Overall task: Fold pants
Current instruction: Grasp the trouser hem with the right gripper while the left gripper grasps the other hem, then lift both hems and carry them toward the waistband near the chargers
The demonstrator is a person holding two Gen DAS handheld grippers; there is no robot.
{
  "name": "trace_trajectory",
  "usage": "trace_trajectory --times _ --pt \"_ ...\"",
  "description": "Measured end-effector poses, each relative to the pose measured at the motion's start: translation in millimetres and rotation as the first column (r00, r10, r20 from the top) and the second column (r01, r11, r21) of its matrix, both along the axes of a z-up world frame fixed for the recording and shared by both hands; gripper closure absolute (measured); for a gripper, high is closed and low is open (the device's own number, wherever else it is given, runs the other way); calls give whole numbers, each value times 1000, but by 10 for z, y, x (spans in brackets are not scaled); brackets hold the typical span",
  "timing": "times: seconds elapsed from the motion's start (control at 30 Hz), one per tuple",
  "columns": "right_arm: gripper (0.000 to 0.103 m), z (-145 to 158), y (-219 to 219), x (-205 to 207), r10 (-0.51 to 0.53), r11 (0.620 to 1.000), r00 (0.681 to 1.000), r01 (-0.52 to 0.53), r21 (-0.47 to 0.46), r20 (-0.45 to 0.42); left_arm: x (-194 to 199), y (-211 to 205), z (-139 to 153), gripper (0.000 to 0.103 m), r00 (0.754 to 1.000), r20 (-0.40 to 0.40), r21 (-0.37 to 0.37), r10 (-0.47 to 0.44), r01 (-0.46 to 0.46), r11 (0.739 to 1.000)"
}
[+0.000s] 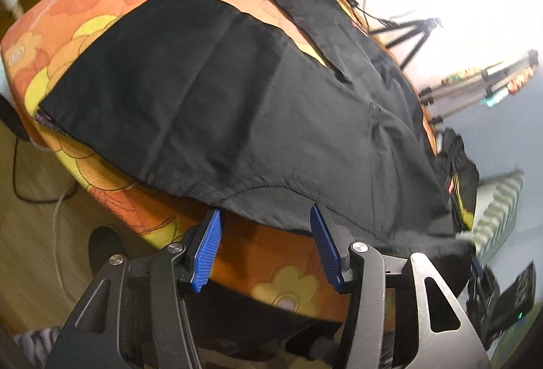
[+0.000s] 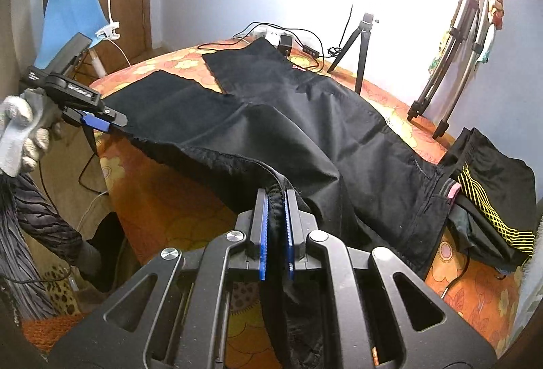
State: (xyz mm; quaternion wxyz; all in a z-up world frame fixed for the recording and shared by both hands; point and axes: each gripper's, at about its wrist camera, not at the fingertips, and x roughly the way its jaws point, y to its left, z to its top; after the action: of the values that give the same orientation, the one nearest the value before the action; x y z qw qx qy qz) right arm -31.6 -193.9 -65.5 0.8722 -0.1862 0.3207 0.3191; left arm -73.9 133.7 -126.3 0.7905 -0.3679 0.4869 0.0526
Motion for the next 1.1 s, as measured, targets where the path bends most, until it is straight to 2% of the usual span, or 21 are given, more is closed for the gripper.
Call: trace_trajectory --times 0.2,0.33,0.4,0.43,0.47,0.63,0.77,0.9,1.1 --pt "95 28 -49 -38 1 1000 1000 -1 12 5 -7 64 -24 51 996 20 4 92 -92 996" --pt "95 9 -66 -67 9 1000 1000 -9 7 1 -25 178 -50 56 991 37 20 129 -130 991" --pt "95 6 -81 -89 14 1000 1000 -14 10 -4 -22 231 -64 71 989 45 28 142 -144 989" --pt "95 3 -88 -108 18 1000 1000 -18 11 -6 -9 257 -71 83 988 49 37 146 -148 988" --pt "95 -2 -93 -127 22 1000 1000 -22 10 -7 5 281 -73 91 987 58 53 149 -152 987" --pt "95 -57 -70 -220 45 999 999 -45 -16 -2 82 293 -11 99 981 115 86 154 -164 983" --pt "95 -45 -53 -268 52 998 999 -52 -29 12 156 293 286 99 966 213 116 144 -171 978" --pt "95 72 -63 -195 42 999 999 -42 -3 3 341 242 680 99 948 309 200 80 -147 969" --pt "95 290 -6 124 40 999 999 -39 -19 35 720 182 1023 100 921 388 288 15 -137 948"
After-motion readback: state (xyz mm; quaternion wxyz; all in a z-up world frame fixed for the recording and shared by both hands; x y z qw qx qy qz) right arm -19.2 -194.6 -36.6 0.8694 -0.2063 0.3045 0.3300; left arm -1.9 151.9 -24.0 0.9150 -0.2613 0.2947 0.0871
